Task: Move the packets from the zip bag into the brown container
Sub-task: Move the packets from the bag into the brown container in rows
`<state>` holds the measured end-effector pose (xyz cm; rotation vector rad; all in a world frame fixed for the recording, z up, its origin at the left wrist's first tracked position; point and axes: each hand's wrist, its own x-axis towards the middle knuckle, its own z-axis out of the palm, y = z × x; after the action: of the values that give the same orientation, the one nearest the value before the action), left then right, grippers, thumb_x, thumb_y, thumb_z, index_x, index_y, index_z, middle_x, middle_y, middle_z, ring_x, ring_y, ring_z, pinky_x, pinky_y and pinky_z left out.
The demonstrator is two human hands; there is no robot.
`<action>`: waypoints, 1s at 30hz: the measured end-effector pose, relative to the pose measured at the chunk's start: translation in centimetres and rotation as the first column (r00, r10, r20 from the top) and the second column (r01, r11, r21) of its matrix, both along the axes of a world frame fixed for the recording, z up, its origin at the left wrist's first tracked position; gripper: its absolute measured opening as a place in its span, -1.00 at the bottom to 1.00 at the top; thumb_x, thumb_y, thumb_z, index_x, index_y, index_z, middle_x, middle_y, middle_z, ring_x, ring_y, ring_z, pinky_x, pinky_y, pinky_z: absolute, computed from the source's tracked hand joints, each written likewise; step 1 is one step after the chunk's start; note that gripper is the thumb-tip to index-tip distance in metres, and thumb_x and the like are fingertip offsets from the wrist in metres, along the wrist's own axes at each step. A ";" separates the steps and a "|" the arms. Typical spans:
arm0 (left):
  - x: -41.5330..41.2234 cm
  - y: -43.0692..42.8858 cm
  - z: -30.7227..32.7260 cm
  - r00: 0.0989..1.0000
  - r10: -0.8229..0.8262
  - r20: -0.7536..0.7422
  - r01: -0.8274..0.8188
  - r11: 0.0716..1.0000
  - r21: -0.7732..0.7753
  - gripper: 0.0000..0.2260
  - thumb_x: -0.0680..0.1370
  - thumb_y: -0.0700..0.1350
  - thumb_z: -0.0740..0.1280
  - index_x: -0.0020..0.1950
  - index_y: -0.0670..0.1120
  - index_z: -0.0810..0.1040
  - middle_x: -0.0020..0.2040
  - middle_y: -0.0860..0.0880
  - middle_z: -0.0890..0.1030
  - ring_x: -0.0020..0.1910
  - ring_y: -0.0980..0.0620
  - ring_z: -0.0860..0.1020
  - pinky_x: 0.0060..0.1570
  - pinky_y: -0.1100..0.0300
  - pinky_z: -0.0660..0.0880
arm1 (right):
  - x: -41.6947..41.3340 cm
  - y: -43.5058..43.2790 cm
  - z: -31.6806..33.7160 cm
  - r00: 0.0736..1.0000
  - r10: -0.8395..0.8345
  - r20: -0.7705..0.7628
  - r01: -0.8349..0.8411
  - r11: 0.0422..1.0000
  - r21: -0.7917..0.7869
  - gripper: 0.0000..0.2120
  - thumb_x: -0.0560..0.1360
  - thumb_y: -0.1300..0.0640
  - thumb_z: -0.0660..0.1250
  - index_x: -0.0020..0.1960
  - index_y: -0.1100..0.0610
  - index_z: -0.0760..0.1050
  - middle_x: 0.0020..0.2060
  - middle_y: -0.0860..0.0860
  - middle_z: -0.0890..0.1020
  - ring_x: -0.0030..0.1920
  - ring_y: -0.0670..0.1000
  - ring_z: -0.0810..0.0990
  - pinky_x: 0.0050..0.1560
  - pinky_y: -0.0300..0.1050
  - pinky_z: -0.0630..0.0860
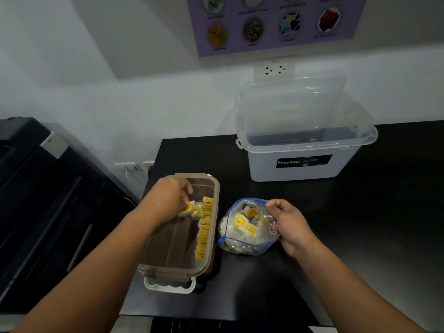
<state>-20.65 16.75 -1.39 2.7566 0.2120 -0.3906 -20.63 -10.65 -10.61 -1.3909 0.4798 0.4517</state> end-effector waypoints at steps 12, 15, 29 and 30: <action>1.6 0.5 -6.5 0.995 -0.043 -0.090 0.058 0.983 0.173 -0.73 0.48 -0.27 0.40 -0.11 0.12 0.50 -0.07 0.01 0.67 -0.05 0.01 0.63 0.12 0.03 0.60 | 0.1 -0.2 -0.5 1.000 0.004 -0.002 -0.004 1.000 0.012 -0.90 0.67 0.13 0.33 0.12 0.11 0.60 0.01 0.11 0.70 -0.26 -0.06 0.64 -0.33 -0.18 0.54; 1.8 0.6 -6.8 0.998 -0.040 -0.043 0.048 0.978 0.203 -0.80 0.49 -0.24 0.39 -0.09 0.09 0.56 -0.08 0.00 0.67 -0.06 -0.01 0.63 0.14 0.03 0.59 | 0.1 -0.2 -0.7 1.000 0.001 0.003 -0.001 1.000 0.005 -0.90 0.66 0.12 0.34 0.10 0.11 0.61 0.05 0.16 0.71 -0.16 0.01 0.66 -0.23 -0.09 0.57; 1.1 0.4 -7.3 0.943 0.028 -0.330 0.101 0.924 0.369 -0.53 0.43 0.00 0.55 0.24 -0.18 0.55 0.11 -0.13 0.66 0.09 -0.10 0.65 0.15 0.04 0.59 | 0.3 0.0 -1.3 1.000 -0.021 -0.021 0.021 1.000 0.017 -0.90 0.65 0.13 0.35 0.11 0.11 0.61 0.06 0.14 0.72 0.03 0.13 0.73 0.01 0.10 0.68; 1.1 0.3 -7.3 0.925 0.032 -0.379 0.112 0.929 0.354 -0.56 0.44 0.00 0.54 0.23 -0.16 0.57 0.09 -0.12 0.67 0.05 -0.09 0.67 0.11 0.05 0.61 | 0.3 0.0 -1.3 0.999 -0.023 -0.027 0.024 1.000 0.013 -0.90 0.65 0.13 0.35 0.12 0.11 0.62 0.06 0.14 0.72 0.06 0.14 0.73 0.09 0.15 0.68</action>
<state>-19.59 17.02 -8.70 3.0281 0.3565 -0.9927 -20.35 -10.62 -11.92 -1.3662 0.5139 0.4543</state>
